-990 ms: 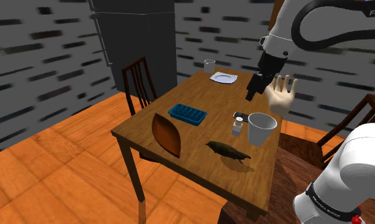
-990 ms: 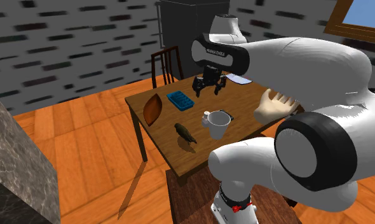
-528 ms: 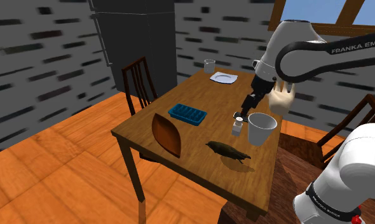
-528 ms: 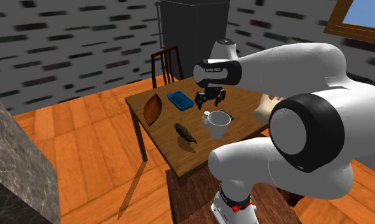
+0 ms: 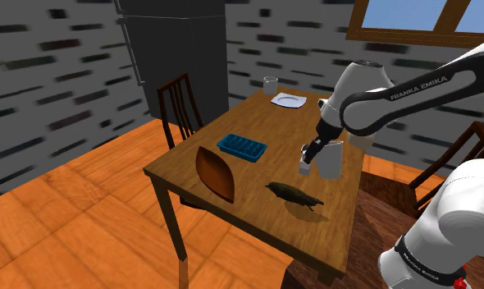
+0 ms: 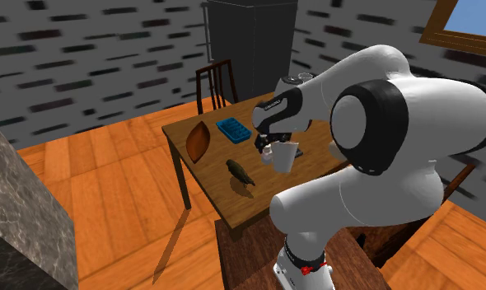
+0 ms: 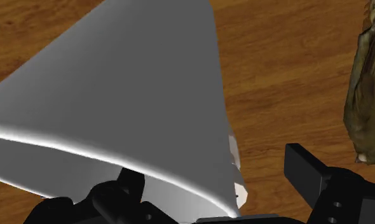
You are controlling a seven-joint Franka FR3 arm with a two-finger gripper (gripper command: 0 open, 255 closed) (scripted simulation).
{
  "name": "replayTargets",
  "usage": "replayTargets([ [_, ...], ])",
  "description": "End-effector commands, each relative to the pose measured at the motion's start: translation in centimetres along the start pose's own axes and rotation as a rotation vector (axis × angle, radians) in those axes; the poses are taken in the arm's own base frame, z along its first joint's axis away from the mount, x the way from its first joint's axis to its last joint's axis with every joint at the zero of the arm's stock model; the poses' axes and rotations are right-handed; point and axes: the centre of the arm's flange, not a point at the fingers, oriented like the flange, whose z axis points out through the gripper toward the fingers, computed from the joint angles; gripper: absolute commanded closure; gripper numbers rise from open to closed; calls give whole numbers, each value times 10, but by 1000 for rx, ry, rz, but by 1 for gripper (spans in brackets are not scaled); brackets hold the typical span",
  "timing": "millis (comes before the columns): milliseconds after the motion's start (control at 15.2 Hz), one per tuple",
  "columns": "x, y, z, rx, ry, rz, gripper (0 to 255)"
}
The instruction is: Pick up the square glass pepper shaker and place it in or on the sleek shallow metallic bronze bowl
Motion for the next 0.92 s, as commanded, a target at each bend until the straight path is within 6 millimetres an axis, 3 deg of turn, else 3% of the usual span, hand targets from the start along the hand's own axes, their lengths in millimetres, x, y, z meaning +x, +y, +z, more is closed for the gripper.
replayTargets([
  [0,-5,1,14,6,-25,0,0],
  [264,-5,1,33,6,-25,0,0],
  [726,-5,1,33,6,-25,0,0],
  [792,-12,-3,33,5,-26,0,255],
  [858,-14,-3,34,5,-26,-1,255],
])
